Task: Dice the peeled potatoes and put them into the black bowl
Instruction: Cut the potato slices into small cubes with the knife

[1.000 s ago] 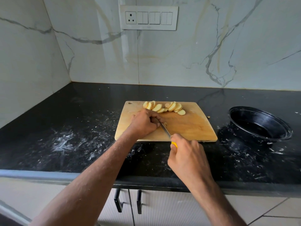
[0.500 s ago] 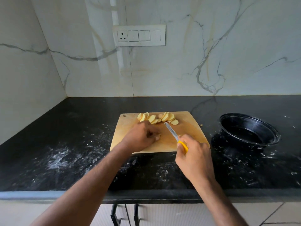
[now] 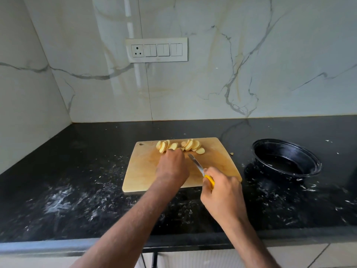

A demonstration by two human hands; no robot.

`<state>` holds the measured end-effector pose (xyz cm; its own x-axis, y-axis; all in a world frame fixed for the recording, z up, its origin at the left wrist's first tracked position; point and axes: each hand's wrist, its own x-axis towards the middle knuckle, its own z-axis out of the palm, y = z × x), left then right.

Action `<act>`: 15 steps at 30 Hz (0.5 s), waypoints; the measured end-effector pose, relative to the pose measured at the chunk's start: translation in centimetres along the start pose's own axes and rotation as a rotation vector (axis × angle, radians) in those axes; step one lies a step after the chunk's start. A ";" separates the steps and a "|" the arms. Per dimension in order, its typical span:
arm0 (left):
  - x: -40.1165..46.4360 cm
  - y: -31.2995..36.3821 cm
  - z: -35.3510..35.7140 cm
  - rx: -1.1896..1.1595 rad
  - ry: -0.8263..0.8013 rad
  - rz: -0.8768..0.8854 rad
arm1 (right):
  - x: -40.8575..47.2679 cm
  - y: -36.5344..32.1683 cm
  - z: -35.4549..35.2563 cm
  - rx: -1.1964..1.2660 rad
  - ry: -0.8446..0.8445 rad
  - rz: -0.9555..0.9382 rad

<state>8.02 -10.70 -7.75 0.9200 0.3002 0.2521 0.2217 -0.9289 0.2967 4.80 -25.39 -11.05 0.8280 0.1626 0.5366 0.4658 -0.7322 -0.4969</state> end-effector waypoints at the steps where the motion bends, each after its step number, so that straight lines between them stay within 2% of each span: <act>1: 0.1 0.1 0.0 0.020 -0.006 0.004 | 0.0 0.0 0.0 -0.002 -0.004 0.009; 6: 1.8 -1.7 -0.6 0.021 -0.161 0.123 | -0.1 0.0 -0.1 -0.017 -0.033 0.009; 9: 2.6 -2.9 -1.2 -0.048 -0.222 0.124 | -0.1 -0.1 -0.1 -0.016 -0.057 0.023; 11: 2.6 -3.2 -1.1 -0.086 -0.207 0.101 | -0.2 -0.2 -0.1 -0.029 -0.072 0.021; 15: 1.6 -2.1 0.1 -0.082 -0.057 -0.014 | -0.4 -0.8 -0.2 -0.102 -0.133 -0.023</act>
<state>9.04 -8.27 -8.06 0.9345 0.2978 0.1948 0.2097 -0.9032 0.3746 3.99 -25.01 -10.71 0.8547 0.2610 0.4488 0.4565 -0.7895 -0.4102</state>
